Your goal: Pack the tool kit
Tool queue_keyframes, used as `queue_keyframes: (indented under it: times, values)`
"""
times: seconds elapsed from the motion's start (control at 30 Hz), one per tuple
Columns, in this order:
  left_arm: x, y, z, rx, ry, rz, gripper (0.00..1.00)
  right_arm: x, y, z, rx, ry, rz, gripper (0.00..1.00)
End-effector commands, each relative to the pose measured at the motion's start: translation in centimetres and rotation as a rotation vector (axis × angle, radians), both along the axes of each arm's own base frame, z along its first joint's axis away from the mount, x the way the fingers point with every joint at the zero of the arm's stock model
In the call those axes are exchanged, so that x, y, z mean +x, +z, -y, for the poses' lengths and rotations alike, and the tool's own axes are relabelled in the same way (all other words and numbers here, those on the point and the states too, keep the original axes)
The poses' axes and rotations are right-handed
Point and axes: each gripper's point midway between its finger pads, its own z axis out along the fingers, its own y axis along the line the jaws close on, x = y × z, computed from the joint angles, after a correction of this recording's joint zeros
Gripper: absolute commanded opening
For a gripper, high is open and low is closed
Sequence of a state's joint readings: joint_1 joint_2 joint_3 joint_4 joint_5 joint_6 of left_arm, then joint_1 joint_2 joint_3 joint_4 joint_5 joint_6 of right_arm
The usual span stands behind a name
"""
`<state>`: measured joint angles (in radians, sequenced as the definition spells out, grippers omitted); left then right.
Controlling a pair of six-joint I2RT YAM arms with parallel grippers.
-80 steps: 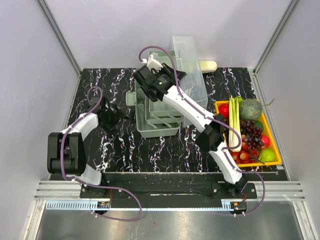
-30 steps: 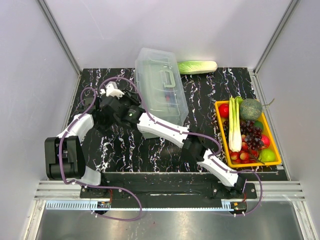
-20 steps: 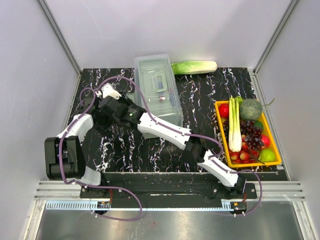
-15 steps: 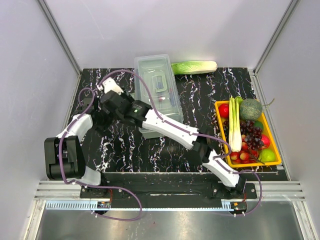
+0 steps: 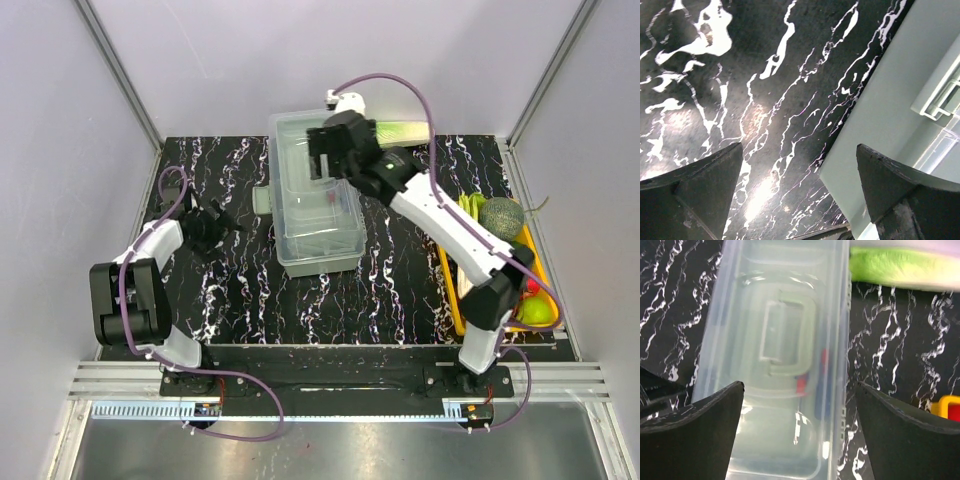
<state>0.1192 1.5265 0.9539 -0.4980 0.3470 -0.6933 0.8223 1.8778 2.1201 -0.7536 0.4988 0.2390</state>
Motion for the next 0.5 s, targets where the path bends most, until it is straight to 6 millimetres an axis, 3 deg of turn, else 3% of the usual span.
queue_keyframes:
  times: [0.0,0.07,0.2,0.37,0.47]
  values:
    - [2.4,1.5,1.0,-0.089,-0.064,0.102,0.99,-0.5,0.3,2.2,0.226,0.064,-0.061,0.96]
    - [3.0,1.5,0.9,-0.124,-0.032,0.109,0.98,0.1,-0.8,4.5,0.313,0.047,-0.121,0.95]
    - [5.3,1.9,0.3,-0.153,0.022,0.165,0.94,0.1,-3.0,6.4,0.323,0.049,-0.157,0.93]
    - [8.5,1.2,-0.1,-0.195,0.053,0.217,0.72,0.0,-4.9,6.8,0.343,0.076,-0.201,0.9]
    - [10.1,0.8,-0.1,-0.218,0.071,0.251,0.68,-0.8,-5.3,5.8,0.402,0.171,-0.229,0.91]
